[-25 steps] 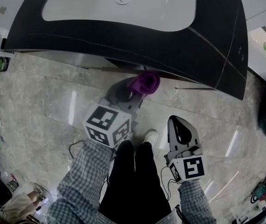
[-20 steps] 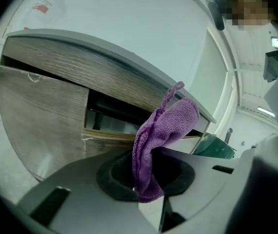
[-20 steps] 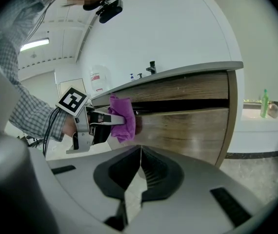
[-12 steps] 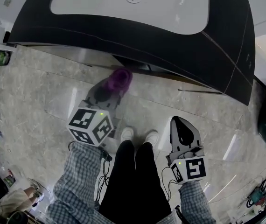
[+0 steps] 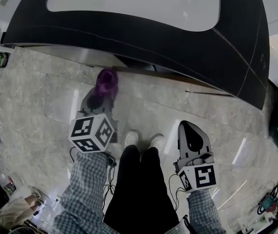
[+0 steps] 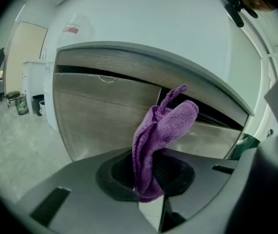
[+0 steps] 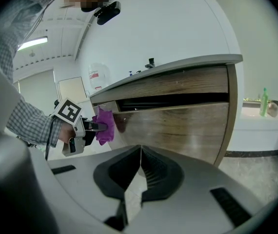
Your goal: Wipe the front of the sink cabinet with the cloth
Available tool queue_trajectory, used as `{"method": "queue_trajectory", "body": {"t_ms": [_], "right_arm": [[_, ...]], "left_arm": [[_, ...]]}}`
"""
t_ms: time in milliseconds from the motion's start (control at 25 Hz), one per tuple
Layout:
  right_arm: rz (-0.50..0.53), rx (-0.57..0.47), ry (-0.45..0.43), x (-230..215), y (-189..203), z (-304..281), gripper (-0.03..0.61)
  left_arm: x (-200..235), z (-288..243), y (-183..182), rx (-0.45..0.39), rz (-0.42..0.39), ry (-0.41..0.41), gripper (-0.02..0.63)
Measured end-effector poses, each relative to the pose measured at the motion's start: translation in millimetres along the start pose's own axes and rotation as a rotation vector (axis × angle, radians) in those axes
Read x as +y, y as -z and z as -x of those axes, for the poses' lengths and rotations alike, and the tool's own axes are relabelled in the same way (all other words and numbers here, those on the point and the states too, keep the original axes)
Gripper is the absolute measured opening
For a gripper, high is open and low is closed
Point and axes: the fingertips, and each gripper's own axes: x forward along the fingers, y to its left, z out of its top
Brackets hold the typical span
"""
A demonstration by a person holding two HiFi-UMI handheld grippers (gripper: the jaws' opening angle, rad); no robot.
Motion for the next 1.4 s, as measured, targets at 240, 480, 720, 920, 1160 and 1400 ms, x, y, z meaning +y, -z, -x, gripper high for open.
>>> {"method": "queue_trajectory", "body": {"t_ms": [240, 480, 720, 920, 1160, 1400], "right_arm": [[-0.013, 0.013, 0.012, -7, 11, 3, 0.018], [-0.036, 0.017, 0.027, -15, 19, 10, 0.018], [-0.068, 0.01, 0.055, -30, 29, 17, 0.018], [-0.092, 0.006, 0.084, -46, 37, 27, 0.018], [-0.12, 0.006, 0.125, -65, 51, 39, 0.018], [-0.087, 0.024, 0.115, -66, 68, 39, 0.018]], "left_arm": [[-30, -20, 18, 0.064, -0.05, 0.028, 0.069], [-75, -34, 26, 0.089, -0.097, 0.104, 0.069], [-104, -44, 40, 0.122, -0.126, 0.147, 0.069], [-129, -51, 52, 0.147, -0.155, 0.181, 0.069], [-171, -60, 67, 0.168, -0.2, 0.255, 0.069], [-218, -64, 79, 0.184, -0.268, 0.37, 0.069]]}}
